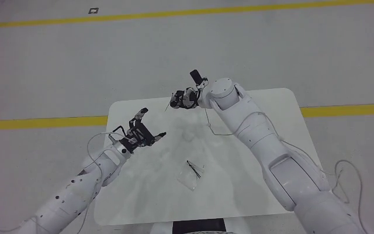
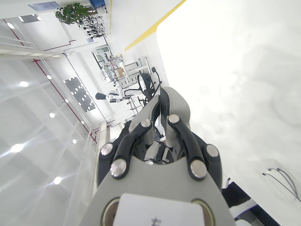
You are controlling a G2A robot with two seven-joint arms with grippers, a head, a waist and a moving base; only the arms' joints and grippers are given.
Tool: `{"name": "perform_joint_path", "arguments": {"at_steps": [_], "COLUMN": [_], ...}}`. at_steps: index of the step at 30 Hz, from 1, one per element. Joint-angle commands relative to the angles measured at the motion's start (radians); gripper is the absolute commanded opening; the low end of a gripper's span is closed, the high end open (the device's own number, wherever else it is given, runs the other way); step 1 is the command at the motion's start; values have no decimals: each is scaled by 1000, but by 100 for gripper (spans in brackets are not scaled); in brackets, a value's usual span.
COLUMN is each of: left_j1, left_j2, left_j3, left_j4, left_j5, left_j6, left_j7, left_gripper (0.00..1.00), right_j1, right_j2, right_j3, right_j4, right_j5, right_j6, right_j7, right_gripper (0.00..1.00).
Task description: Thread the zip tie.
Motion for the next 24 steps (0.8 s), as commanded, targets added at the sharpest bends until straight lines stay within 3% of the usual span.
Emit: {"name": "perform_joint_path", "arguments": {"at_steps": [1,4,7,14,24], "left_j1": [-46,-114,-174,-290,-290], "left_j2": [19,40,51,51,51], "left_j3": [65,164,251,395,395], "left_j4": [8,22,35,76,76], "left_j5": [0,0,0,0,0], "left_j6": [41,89,131,204,204], "left_j7": [-15,-21,-23,-70,-70], "left_gripper": [100,100,100,100,100], "right_j1": [14,32,49,69,66], "right_j2": [-3,-8,-14,-27,-27], "right_j3": [-10,-20,-31,-45,-45], "right_j4": [24,59,94,143,142], "right_j5": [2,21,37,100,99], "right_j6": [0,0,0,0,-1], "right_j7": [4,10,14,25,20], "right_gripper": [0,0,0,0,0]}}
